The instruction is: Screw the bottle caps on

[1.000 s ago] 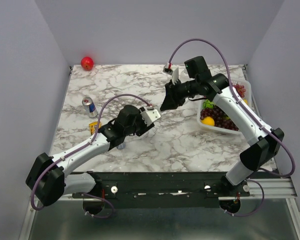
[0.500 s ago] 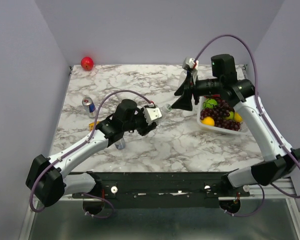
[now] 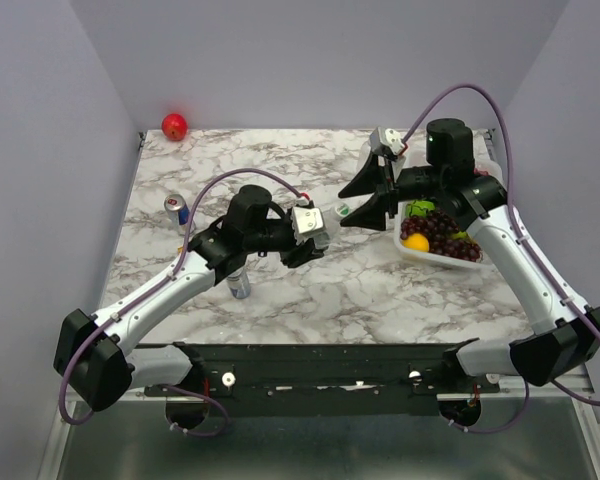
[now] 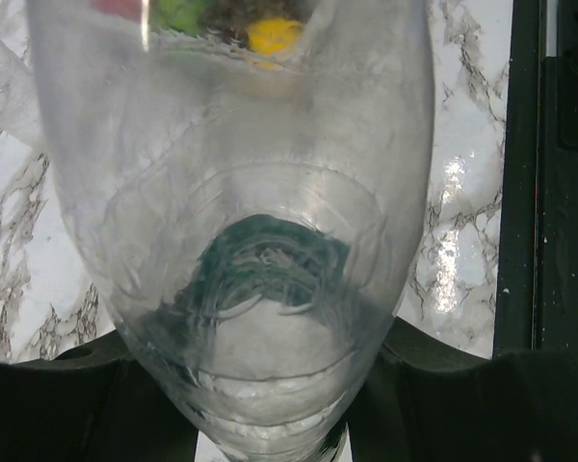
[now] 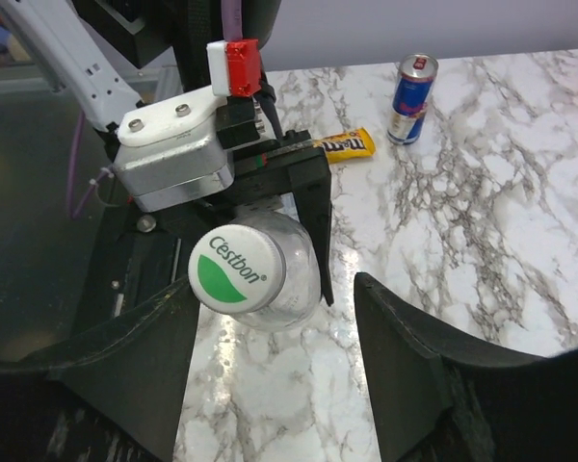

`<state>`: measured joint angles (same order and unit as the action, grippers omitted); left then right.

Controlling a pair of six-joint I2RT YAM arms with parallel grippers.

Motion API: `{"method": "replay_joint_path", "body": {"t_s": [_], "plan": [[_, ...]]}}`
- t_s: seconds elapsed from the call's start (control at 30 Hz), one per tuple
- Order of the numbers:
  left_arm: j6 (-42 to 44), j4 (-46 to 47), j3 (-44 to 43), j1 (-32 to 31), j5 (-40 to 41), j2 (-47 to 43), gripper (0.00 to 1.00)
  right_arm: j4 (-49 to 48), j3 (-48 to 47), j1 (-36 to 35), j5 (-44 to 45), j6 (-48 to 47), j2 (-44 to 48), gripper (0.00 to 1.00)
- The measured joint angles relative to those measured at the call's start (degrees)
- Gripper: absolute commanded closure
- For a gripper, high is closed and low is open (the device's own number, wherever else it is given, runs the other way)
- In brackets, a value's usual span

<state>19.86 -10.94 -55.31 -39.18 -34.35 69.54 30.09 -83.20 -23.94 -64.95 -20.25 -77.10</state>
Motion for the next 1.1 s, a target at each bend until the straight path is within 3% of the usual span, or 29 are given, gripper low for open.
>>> {"method": "replay_joint_path", "body": {"t_s": [0.07, 0.27, 0.43, 0.5, 0.67, 0.8, 0.9, 0.93, 0.97, 1.0, 1.1], "plan": [[-0.1, 0.1, 0.0, 0.2, -0.2, 0.0, 1.00, -1.7, 0.6, 0.0, -1.1, 1.7, 0.0, 0.39], [-0.5, 0.1, 0.0, 0.2, -0.2, 0.1, 1.00, -7.4, 2.5, 0.0, -3.9, 7.6, 0.0, 0.50], [-1.9, 0.6, 0.0, 0.4, -0.2, 0.4, 1.00, -13.0, 4.2, 0.0, -4.4, 13.5, 0.0, 0.72], [-3.2, 1.2, 0.0, 0.5, -0.2, 0.5, 1.00, -15.1, 4.9, 0.0, -3.7, 15.3, 0.0, 0.76], [-8.3, 4.9, 0.9, -0.1, 3.5, 0.8, 1.00, -19.9, 6.0, -0.4, 3.3, 23.1, 0.5, 0.83], [-13.6, 8.9, 1.0, -3.0, 15.9, 1.4, 1.00, -20.8, 5.2, -1.5, 15.5, 30.1, 0.9, 0.84], [-16.5, 11.7, 0.8, -4.3, 23.5, 2.1, 1.00, -19.6, 3.3, -2.9, 22.6, 32.7, 0.6, 0.78], [-17.0, 12.3, 0.7, -4.5, 25.1, 2.2, 1.00, -19.4, 2.7, -3.2, 24.1, 32.9, 0.3, 0.72], [-17.4, 12.9, 0.7, -4.5, 26.2, 2.2, 1.00, -19.4, 2.3, -3.5, 25.3, 33.1, 0.2, 0.57], [-17.5, 13.2, 0.7, -4.5, 26.8, 2.2, 1.00, -19.4, 2.0, -3.7, 26.0, 33.2, 0.1, 0.50], [-16.8, 13.2, 0.7, -4.4, 26.8, 2.0, 1.00, -19.4, 1.9, -3.6, 25.9, 32.2, 0.1, 0.37]]}}
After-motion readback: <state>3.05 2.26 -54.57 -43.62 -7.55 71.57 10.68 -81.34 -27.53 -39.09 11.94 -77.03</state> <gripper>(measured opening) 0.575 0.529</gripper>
